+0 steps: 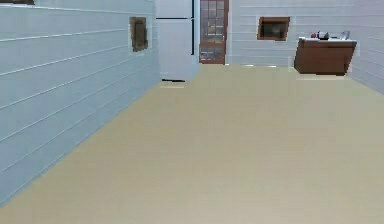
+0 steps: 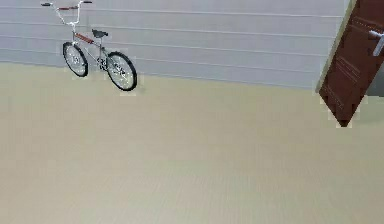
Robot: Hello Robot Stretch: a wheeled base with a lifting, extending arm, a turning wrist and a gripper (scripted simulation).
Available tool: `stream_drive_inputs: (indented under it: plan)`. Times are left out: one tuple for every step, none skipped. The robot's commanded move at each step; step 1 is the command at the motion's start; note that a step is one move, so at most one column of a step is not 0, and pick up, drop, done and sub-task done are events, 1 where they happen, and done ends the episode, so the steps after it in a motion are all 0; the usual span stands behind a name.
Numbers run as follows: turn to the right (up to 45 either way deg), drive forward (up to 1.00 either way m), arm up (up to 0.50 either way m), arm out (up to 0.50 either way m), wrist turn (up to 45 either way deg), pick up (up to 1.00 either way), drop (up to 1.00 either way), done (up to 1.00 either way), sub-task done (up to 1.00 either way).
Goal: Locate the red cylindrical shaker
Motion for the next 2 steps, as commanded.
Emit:
stream_drive_inputs:
  plan:
    - [-45.0, 0.00, 0.00, 0.00, 0.0, 0.00, 0.00, 0.00, 0.00]
    - [-45.0, 0.00, 0.00, 0.00, 0.0, 0.00, 0.00, 0.00, 0.00]
